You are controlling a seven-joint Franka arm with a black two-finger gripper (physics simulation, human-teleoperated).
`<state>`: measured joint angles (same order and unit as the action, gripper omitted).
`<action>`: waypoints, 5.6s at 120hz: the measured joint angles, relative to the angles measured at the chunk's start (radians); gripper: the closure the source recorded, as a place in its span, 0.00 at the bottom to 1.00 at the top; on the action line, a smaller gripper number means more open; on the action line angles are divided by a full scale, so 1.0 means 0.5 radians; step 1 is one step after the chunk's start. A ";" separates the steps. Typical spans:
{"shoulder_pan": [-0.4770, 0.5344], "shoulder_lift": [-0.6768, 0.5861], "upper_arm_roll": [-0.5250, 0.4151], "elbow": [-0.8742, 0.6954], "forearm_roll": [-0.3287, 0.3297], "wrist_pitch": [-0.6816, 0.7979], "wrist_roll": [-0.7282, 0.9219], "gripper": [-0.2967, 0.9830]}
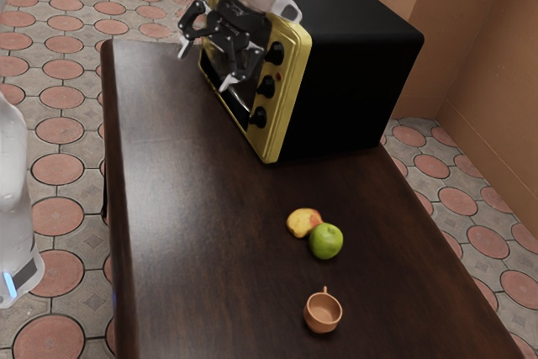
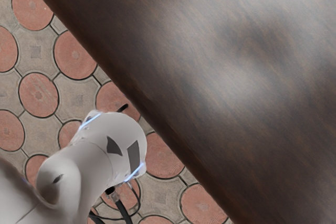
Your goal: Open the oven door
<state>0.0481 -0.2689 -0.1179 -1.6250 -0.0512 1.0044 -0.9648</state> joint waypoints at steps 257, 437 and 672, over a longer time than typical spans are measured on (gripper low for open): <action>1.464 -0.216 -0.215 -0.516 0.021 1.823 -1.365 0.23; 1.560 -0.649 -0.081 -1.113 -0.133 1.949 -1.266 0.24; 1.624 -1.297 0.478 -1.848 -0.154 2.015 -1.239 0.23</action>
<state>0.8602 -0.9176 0.1209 -2.5491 -0.1284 2.0117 -1.5844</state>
